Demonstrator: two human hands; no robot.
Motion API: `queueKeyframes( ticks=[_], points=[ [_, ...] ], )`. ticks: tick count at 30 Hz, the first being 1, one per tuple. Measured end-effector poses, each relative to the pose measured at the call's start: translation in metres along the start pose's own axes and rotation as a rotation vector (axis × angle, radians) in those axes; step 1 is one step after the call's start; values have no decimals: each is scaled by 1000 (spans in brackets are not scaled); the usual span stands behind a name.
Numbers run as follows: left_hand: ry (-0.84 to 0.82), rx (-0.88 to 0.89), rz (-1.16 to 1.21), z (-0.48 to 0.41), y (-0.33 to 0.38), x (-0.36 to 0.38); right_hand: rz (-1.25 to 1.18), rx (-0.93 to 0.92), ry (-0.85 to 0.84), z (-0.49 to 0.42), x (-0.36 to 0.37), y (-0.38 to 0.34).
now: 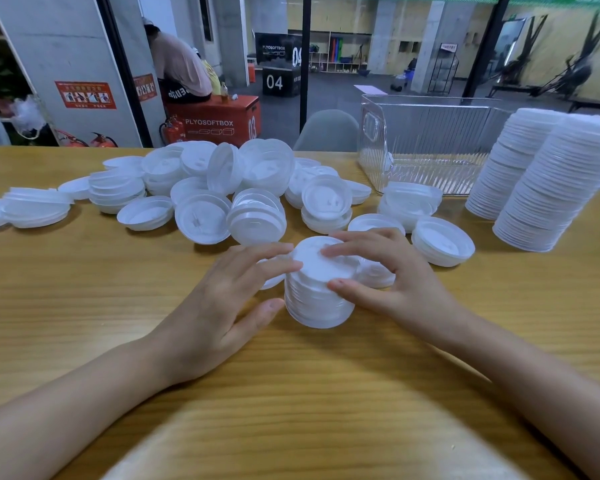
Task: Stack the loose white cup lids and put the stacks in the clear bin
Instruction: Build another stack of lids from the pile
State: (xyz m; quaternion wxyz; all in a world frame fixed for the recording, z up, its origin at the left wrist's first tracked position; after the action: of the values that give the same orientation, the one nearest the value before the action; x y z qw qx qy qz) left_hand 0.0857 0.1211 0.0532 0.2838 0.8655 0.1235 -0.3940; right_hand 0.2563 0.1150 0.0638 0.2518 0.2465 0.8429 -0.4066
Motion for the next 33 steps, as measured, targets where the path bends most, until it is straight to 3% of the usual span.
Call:
queueKeyframes(
  ticks=[7, 10, 14, 17, 28, 33],
  points=[
    [-11, -4, -13, 0, 0, 1, -5, 3, 31, 3, -22, 7],
    [-13, 0, -9, 1, 0, 1, 210, 54, 47, 6, -46, 32],
    [-19, -6, -9, 1, 0, 1, 499, 50, -113, 7, -41, 55],
    [-25, -10, -10, 0, -1, 1, 588, 36, -213, 9, -30, 61],
    [-20, -12, 3, 1, -1, 0, 631, 32, -196, 10, -33, 64],
    [-17, -6, 4, 1, 0, 1, 551, 82, -78, 7, -42, 59]
  ],
)
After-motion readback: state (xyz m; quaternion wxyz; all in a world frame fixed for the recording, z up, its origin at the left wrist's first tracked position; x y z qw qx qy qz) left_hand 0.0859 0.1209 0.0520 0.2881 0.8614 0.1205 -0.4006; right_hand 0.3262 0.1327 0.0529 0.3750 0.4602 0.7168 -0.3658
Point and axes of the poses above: each hand's wrist, its own z-axis away from the middle knuckle, its own x-axis out of the palm, y = z × x, the point moved 10 cm from there along -z, towards the middle knuckle, and after that the axes turned 8 degrees about -x, right-handed, at the moved point
